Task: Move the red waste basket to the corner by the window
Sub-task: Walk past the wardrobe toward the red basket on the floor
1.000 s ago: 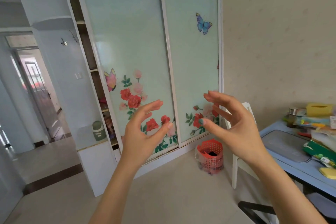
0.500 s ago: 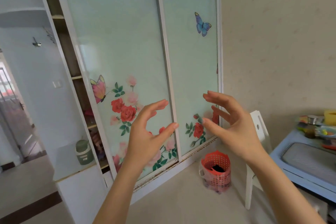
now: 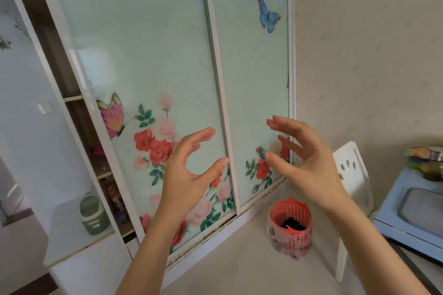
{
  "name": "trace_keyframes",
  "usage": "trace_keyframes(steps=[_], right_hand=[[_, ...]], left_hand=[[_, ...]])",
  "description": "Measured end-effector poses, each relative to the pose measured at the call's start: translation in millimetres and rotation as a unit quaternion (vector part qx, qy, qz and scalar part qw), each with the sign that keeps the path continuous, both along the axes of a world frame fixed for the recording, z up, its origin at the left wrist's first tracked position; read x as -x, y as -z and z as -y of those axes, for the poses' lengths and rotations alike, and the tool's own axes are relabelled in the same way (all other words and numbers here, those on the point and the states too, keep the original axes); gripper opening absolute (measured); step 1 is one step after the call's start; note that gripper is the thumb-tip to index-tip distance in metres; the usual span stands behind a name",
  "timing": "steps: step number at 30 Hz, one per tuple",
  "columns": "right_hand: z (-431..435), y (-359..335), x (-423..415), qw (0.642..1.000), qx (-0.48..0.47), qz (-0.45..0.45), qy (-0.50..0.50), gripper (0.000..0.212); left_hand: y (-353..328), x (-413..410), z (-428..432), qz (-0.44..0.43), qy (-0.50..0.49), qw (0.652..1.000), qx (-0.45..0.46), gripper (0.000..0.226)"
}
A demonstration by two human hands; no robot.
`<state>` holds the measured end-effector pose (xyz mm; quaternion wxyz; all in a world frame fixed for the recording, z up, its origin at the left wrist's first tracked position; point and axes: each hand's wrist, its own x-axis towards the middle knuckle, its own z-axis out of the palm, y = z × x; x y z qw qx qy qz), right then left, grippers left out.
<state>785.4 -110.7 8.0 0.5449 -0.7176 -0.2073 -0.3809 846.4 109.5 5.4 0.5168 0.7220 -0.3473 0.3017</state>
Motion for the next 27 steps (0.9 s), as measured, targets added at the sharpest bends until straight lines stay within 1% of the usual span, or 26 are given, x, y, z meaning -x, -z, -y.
trace_keyframes(steps=[4, 7, 10, 15, 22, 27], right_hand=[[6, 4, -49, 1.0, -0.01, 0.006, 0.0, 0.055], [14, 7, -109, 1.0, -0.009, 0.015, -0.003, 0.054], [29, 1, -173, 1.0, -0.007, 0.025, -0.001, 0.054], [58, -9, -252, 0.999, 0.004, 0.031, 0.009, 0.054], [93, -15, -335, 0.999, 0.004, 0.033, 0.039, 0.056], [111, -7, -381, 0.998, 0.008, 0.019, 0.061, 0.054]], left_hand=[[5, -50, 10, 0.002, 0.011, 1.0, -0.016, 0.051], [3, -109, 24, 0.013, 0.014, 0.999, -0.027, 0.05], [-4, -171, 39, 0.018, 0.014, 1.0, -0.02, 0.05], [-13, -256, 65, 0.021, 0.027, 0.999, -0.019, 0.049], [-12, -349, 101, 0.029, 0.057, 0.998, -0.007, 0.05], [-6, -409, 122, 0.025, 0.077, 0.997, -0.008, 0.05]])
